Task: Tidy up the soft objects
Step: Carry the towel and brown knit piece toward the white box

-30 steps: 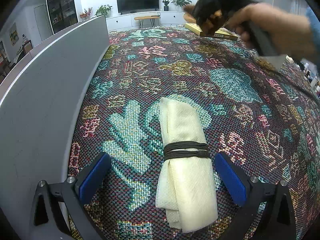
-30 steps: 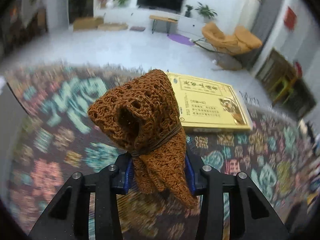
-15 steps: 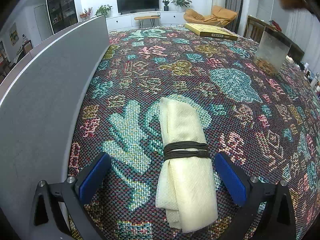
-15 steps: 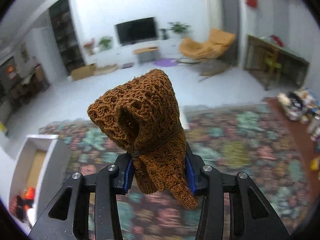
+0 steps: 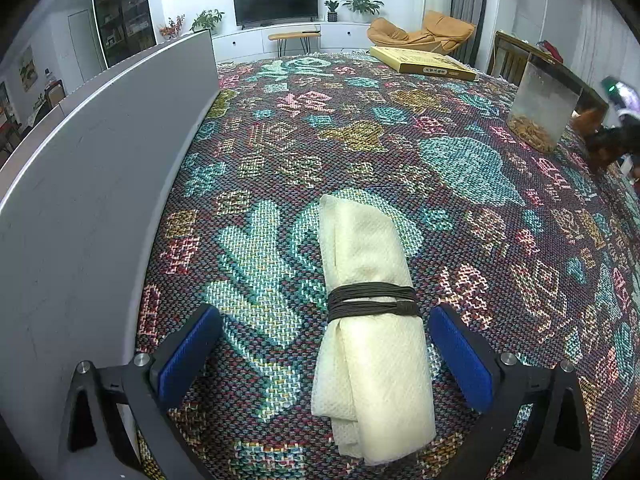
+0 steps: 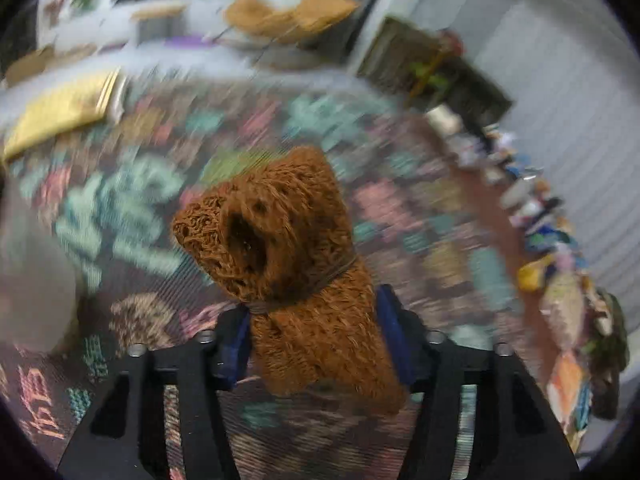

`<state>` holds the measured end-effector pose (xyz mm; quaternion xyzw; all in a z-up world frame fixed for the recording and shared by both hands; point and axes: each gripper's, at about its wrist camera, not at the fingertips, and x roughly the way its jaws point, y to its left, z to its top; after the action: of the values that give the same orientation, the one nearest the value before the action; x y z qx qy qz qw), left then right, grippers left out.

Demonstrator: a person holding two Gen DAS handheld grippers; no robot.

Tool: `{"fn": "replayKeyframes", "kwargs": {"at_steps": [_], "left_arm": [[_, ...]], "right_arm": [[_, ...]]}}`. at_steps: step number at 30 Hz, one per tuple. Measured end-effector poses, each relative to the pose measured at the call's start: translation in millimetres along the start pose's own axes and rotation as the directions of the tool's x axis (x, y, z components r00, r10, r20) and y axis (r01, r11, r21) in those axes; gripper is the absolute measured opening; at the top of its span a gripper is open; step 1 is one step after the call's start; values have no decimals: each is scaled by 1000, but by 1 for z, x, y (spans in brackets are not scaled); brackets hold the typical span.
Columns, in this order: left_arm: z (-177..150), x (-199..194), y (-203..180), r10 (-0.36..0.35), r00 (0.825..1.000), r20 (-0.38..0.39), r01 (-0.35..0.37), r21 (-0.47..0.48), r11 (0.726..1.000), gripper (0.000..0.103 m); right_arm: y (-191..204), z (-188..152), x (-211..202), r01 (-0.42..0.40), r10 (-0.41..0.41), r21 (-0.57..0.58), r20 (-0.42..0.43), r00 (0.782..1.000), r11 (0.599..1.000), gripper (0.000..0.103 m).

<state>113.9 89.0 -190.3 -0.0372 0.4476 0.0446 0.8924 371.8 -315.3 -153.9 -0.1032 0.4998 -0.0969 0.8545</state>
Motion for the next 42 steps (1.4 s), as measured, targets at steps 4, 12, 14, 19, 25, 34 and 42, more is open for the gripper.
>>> {"fn": "replayKeyframes", "kwargs": {"at_steps": [4, 12, 14, 19, 25, 34, 42], "left_arm": [[0, 0, 0, 0, 1000, 0, 0, 0, 1000, 103], [-1, -1, 0, 0, 1000, 0, 0, 0, 1000, 103], [0, 0, 0, 1, 1000, -1, -1, -2, 1000, 103], [9, 1, 2, -33, 991, -130, 34, 13, 999, 103], [20, 0, 2, -115, 979, -168, 123, 36, 992, 103], [41, -13, -8, -184, 980, -75, 184, -6, 983, 39], [81, -109, 23, -260, 958, 123, 266, -31, 964, 39]], "right_arm": [[-1, 3, -31, -103, 102, 6, 90, 991, 995, 78], [-59, 11, -74, -254, 250, 22, 109, 962, 967, 79], [-51, 18, -59, -227, 230, -49, 76, 970, 973, 79], [-33, 30, -9, -255, 256, -116, -9, 967, 960, 79], [-17, 27, 25, -332, 331, -31, -40, 943, 943, 71], [-33, 25, 1, -327, 324, 43, 53, 944, 944, 65], [-42, 34, -126, -430, 412, 24, 242, 878, 902, 65]]}}
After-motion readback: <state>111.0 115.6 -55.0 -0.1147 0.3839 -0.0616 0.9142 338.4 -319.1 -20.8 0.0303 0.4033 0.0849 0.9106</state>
